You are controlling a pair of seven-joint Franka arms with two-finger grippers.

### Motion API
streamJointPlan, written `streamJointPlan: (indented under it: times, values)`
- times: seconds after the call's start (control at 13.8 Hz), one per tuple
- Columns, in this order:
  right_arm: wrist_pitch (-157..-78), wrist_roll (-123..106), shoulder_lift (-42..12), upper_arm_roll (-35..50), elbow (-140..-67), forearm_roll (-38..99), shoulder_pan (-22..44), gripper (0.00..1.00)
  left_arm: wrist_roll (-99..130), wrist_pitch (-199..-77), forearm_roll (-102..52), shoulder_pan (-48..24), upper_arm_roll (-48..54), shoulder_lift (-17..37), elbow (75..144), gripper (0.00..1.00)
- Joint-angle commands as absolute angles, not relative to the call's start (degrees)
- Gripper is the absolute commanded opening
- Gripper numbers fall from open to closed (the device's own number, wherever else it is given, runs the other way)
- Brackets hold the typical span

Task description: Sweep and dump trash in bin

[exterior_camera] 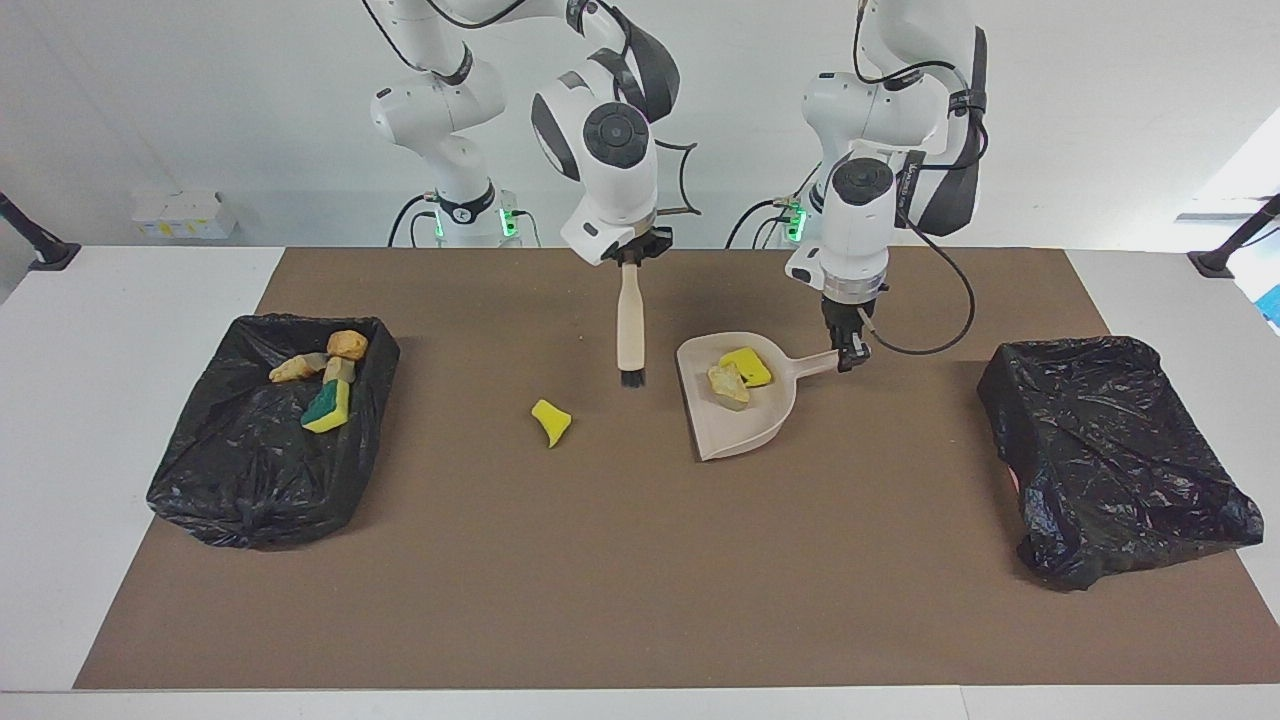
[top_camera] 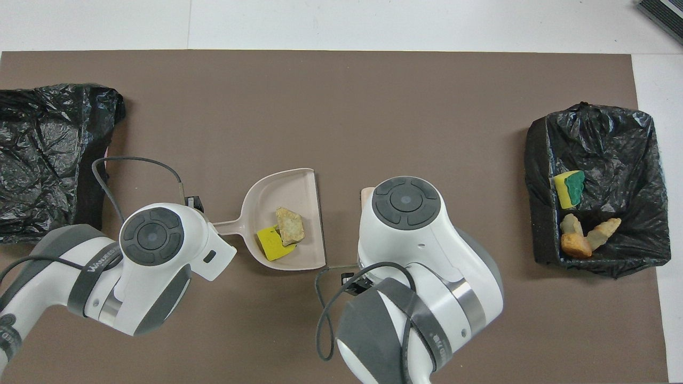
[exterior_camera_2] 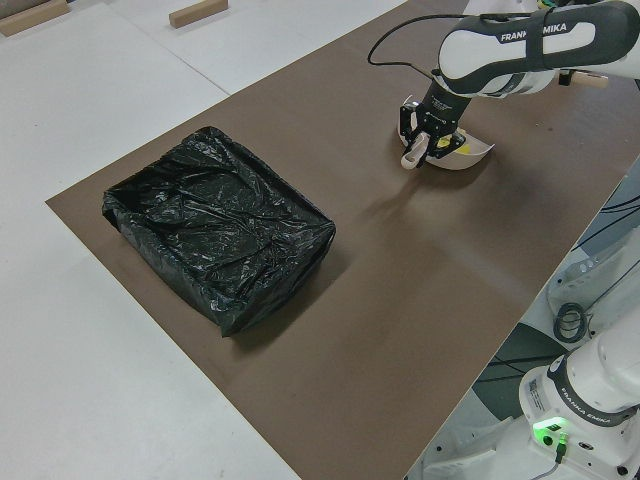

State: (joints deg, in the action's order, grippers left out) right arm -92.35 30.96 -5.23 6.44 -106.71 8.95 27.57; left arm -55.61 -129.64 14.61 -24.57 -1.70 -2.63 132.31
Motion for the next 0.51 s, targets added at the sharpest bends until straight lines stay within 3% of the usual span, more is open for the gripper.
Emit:
streamJointPlan:
  times: [0.0,0.44]
  values:
    - [-89.9,28.5,-5.3,7.1,-107.0,1.1,24.4,0.0,-54.0,-128.6,15.3,-26.3,-2.4,1.2,127.5,0.0]
    - [-93.9,4.8,-4.8,7.2,-113.6,-12.9,13.0,0.0,-53.9,-126.1,15.2,-26.4,-2.3,1.9,126.3,0.0]
